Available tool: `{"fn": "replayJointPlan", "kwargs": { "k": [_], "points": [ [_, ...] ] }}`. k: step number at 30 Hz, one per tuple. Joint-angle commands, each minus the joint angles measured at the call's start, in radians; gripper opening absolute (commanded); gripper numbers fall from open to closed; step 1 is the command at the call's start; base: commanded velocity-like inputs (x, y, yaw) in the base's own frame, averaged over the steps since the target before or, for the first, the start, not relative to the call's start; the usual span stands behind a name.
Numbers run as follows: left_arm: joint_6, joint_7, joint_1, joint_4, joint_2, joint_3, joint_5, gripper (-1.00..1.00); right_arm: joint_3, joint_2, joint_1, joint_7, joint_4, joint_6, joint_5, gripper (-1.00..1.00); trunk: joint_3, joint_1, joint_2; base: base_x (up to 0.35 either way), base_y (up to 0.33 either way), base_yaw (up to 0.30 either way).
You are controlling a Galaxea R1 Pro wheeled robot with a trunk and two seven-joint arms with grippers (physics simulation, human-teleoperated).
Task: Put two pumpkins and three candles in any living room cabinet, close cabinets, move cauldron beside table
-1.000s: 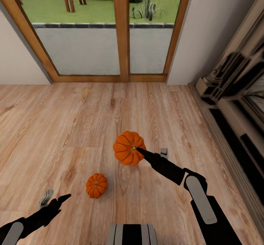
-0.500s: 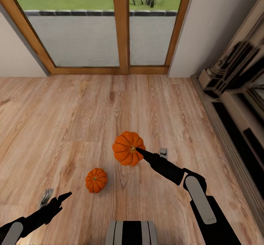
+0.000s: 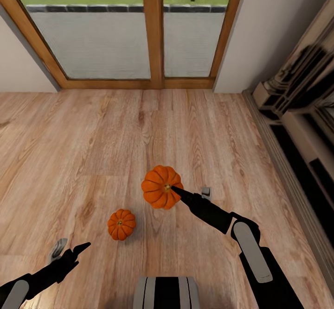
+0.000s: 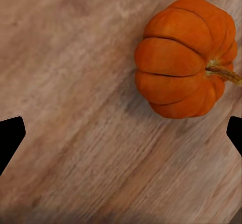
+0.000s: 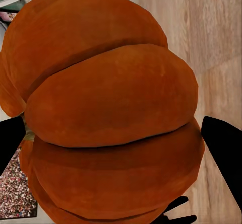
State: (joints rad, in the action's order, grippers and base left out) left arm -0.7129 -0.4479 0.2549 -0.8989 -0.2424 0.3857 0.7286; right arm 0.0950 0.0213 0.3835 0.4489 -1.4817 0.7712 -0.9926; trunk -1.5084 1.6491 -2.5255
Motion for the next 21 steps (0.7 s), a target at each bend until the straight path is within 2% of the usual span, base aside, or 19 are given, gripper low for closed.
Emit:
{"fn": "replayJointPlan", "kwargs": {
  "k": [1,6,13,21],
  "points": [
    [0.0,0.0,0.0,0.0,0.0,0.0,0.0,1.0,0.0,0.0,0.0,-0.003,0.0,0.0,-0.001,-1.0,0.0,0.0,0.0,0.0,-0.098,0.0],
    [-0.002,0.0,0.0,0.0,-0.003,-0.001,0.0,1.0,0.0,0.0,0.0,-0.003,0.0,0.0,-0.001,-1.0,0.0,0.0,0.0,0.059,-0.239,0.0],
    [-0.001,0.0,0.0,0.0,-0.003,-0.001,0.001,1.0,0.0,0.0,0.0,-0.003,0.0,0.0,-0.001,-1.0,0.0,0.0,0.0,0.172,-0.183,0.0],
    [0.0,-0.001,0.0,0.0,-0.005,0.001,0.002,1.0,0.0,0.0,0.0,-0.003,0.007,0.0,0.0,-1.0,0.0,0.0,0.0,0.22,-0.022,0.0]
  ]
}}
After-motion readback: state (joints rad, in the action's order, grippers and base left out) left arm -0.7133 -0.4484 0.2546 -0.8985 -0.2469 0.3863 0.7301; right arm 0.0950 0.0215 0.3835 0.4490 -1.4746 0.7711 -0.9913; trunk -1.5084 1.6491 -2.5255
